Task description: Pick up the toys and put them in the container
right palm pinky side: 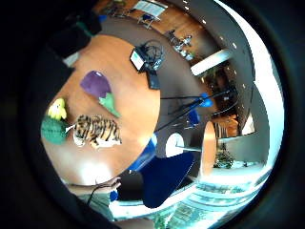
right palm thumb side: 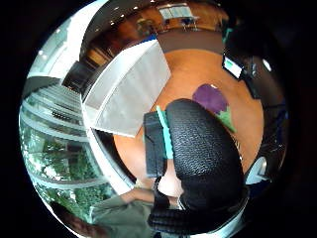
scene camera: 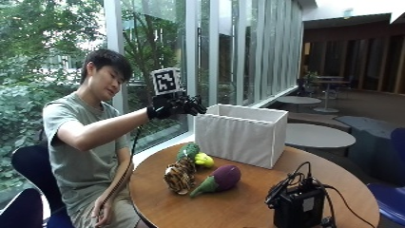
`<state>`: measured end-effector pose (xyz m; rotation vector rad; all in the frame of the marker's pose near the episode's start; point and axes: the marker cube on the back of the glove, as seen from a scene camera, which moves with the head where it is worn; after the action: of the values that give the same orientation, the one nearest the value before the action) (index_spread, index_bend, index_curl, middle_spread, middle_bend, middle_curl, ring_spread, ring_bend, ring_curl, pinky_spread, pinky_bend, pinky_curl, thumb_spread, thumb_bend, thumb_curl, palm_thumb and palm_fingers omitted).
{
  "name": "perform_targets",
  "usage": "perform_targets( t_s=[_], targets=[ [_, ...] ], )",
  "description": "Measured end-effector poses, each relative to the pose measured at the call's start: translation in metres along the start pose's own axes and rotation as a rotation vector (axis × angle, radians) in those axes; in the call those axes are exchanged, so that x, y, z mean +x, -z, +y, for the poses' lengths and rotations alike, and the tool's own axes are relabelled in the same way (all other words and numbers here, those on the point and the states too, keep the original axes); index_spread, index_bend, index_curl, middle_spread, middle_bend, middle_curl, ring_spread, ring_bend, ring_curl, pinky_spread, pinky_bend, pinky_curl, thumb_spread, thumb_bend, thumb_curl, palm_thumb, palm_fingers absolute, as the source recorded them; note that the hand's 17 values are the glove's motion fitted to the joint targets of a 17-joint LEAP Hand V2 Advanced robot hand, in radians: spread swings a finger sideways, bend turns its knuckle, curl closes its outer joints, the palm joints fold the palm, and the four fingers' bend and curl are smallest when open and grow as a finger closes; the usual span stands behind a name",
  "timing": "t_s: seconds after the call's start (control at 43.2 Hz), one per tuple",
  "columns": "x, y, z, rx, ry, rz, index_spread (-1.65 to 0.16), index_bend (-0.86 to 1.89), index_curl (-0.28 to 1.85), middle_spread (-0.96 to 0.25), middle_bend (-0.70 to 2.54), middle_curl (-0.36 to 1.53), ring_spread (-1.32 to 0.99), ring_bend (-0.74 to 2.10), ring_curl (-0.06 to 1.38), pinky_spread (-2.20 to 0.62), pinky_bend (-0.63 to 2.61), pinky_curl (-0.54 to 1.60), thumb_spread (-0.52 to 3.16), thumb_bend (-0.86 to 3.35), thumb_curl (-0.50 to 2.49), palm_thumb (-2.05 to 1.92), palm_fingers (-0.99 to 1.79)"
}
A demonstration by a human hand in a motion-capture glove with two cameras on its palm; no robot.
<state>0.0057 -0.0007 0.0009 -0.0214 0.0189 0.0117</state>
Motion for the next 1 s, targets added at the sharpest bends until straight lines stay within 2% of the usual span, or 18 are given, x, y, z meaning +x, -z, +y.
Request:
perform_targets(
  t_s=[0.093, 0.232, 0.44, 0.579, 0.788, 0.927, 0.996],
  targets=[
    [0.004, -0.002, 0.002, -0.006, 0.004, 0.014, -0.15, 0.26, 0.11, -0.13, 0.21, 0.06, -0.11, 0.23, 0.07, -0.07, 0.44, 0.14, 0.70, -0.05, 0.00, -0.08, 0.40],
    [0.014, -0.005, 0.005, 0.000, -0.022, 0.009, -0.21, 0.25, 0.16, -0.17, 0.20, 0.11, -0.15, 0.24, 0.09, -0.09, 0.46, 0.19, 1.01, -0.05, 0.03, -0.09, 0.37],
    [0.027, -0.010, 0.015, -0.103, 0.015, -0.037, -0.25, 0.21, 0.20, -0.21, 0.20, 0.16, -0.19, 0.27, 0.12, -0.11, 0.47, 0.22, 1.24, -0.06, 0.05, -0.10, 0.38],
    [0.039, -0.026, 0.016, -0.209, -0.005, -0.073, -0.25, 0.13, 0.20, -0.21, 0.19, 0.18, -0.20, 0.30, 0.14, -0.12, 0.53, 0.26, 1.31, -0.05, 0.07, -0.08, 0.29],
    [0.040, -0.103, 0.017, -0.395, 0.009, -0.054, -0.24, 0.05, 0.18, -0.15, 0.18, 0.22, -0.18, 0.38, 0.20, -0.10, 0.66, 0.32, 1.29, -0.01, 0.14, 0.00, 0.00],
    [0.032, -0.185, 0.030, -0.461, 0.149, -0.073, -0.22, 0.03, 0.14, -0.10, 0.19, 0.25, -0.17, 0.40, 0.21, -0.09, 0.71, 0.33, 1.24, -0.01, 0.19, 0.02, -0.13],
    [0.022, -0.210, 0.036, -0.469, 0.146, -0.080, -0.22, 0.04, 0.13, -0.09, 0.19, 0.27, -0.16, 0.41, 0.21, -0.09, 0.74, 0.34, 1.23, -0.01, 0.21, 0.03, -0.13]
  ],
)
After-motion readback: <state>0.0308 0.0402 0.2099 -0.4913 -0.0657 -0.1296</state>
